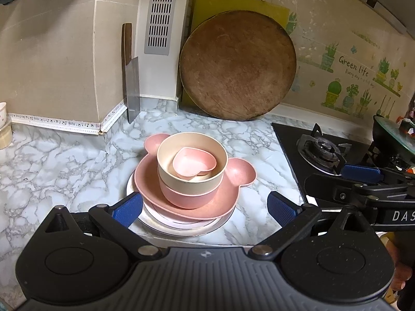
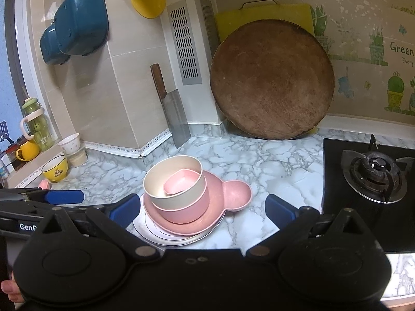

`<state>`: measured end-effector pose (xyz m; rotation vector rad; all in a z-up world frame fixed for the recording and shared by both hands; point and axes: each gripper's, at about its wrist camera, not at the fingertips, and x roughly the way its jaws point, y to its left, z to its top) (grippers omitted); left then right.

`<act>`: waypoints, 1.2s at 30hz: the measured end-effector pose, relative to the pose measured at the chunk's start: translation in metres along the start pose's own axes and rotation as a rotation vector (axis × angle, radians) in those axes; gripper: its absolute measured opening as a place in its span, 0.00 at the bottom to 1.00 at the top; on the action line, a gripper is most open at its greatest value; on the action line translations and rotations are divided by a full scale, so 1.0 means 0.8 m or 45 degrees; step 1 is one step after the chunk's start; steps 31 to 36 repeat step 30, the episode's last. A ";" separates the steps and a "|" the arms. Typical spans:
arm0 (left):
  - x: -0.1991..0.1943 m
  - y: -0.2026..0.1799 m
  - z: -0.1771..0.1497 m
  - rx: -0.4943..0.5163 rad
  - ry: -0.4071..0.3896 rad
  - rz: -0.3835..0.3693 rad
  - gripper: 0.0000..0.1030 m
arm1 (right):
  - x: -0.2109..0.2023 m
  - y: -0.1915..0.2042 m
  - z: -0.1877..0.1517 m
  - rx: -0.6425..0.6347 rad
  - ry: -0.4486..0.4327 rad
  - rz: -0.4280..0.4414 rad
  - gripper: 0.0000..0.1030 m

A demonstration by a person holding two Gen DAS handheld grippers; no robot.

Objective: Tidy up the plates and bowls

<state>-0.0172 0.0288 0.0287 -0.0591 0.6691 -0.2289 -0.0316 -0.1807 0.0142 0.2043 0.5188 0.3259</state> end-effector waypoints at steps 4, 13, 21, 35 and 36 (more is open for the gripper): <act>-0.003 -0.003 0.000 0.005 -0.001 0.002 1.00 | 0.000 0.000 0.000 0.009 0.004 0.005 1.00; -0.003 -0.003 0.000 0.000 0.006 -0.004 1.00 | -0.004 0.001 0.001 0.017 0.009 0.006 1.00; 0.006 -0.002 0.004 -0.004 0.023 -0.019 1.00 | 0.002 -0.003 0.001 0.031 0.021 -0.007 1.00; 0.025 0.009 0.012 -0.012 0.045 -0.039 1.00 | 0.020 -0.010 0.006 0.061 0.033 -0.035 1.00; 0.025 0.009 0.012 -0.012 0.045 -0.039 1.00 | 0.020 -0.010 0.006 0.061 0.033 -0.035 1.00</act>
